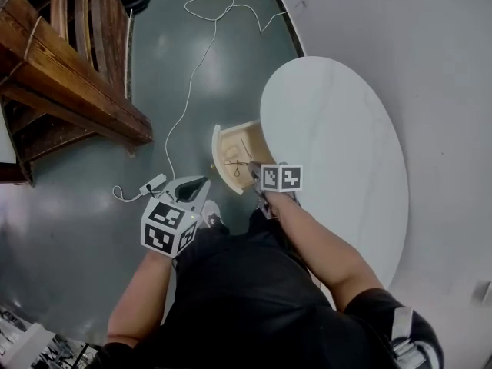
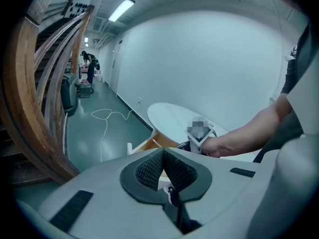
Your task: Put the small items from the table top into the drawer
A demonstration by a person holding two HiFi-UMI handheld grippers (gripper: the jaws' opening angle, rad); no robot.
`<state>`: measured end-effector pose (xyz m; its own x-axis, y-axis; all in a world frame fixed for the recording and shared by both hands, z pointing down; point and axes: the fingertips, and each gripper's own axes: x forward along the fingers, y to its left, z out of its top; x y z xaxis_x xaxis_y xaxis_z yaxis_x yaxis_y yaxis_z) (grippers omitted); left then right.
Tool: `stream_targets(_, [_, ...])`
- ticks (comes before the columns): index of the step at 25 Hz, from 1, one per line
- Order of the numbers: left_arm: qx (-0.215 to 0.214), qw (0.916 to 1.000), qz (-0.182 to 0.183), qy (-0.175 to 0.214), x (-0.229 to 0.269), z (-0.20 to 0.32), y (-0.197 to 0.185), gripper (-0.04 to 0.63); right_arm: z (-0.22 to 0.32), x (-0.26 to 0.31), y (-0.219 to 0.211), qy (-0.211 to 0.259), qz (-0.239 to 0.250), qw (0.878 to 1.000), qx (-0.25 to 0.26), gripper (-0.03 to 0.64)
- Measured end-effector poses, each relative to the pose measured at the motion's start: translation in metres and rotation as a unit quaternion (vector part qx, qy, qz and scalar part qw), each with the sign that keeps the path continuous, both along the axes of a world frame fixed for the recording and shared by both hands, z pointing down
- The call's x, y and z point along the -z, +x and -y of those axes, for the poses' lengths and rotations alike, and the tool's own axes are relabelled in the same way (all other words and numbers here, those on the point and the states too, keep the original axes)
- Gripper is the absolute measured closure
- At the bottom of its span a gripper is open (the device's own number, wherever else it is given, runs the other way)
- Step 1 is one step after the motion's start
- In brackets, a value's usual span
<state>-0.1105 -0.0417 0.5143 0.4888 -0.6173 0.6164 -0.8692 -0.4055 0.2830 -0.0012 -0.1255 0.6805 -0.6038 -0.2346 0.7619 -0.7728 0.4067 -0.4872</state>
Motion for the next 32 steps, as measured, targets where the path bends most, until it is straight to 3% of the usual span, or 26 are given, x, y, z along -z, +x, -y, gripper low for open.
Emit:
stream_targets(6, [0.023,0.9995,-0.005,-0.02,-0.011,-0.005,-0.018,0.58,0.015,-0.043,-0.002,-0.026,-0.046,0.997,-0.048,0.607])
stream_targets(13, [0.042,0.9985,-0.004,-0.035,-0.02,0.002,-0.038,0.58,0.018,-0.076,0.008,-0.043,-0.101,0.992,-0.065,0.607])
stream_targets(25, [0.032,0.9985,-0.007,-0.044,-0.025,0.016,-0.041,0.58,0.03,-0.085,0.009,-0.036,-0.13,0.983,-0.122,0.607])
stream_targets(29, [0.035,0.9984,-0.003,-0.044,-0.026,0.018,-0.048,0.58,0.033,-0.083,0.008,-0.033,-0.121,0.983,-0.133,0.549])
stream_targets(32, [0.036,0.9984,-0.002,-0.045,-0.026,0.019,-0.05,0.58,0.032,-0.08,0.007,-0.033,-0.114,0.984,-0.131,0.547])
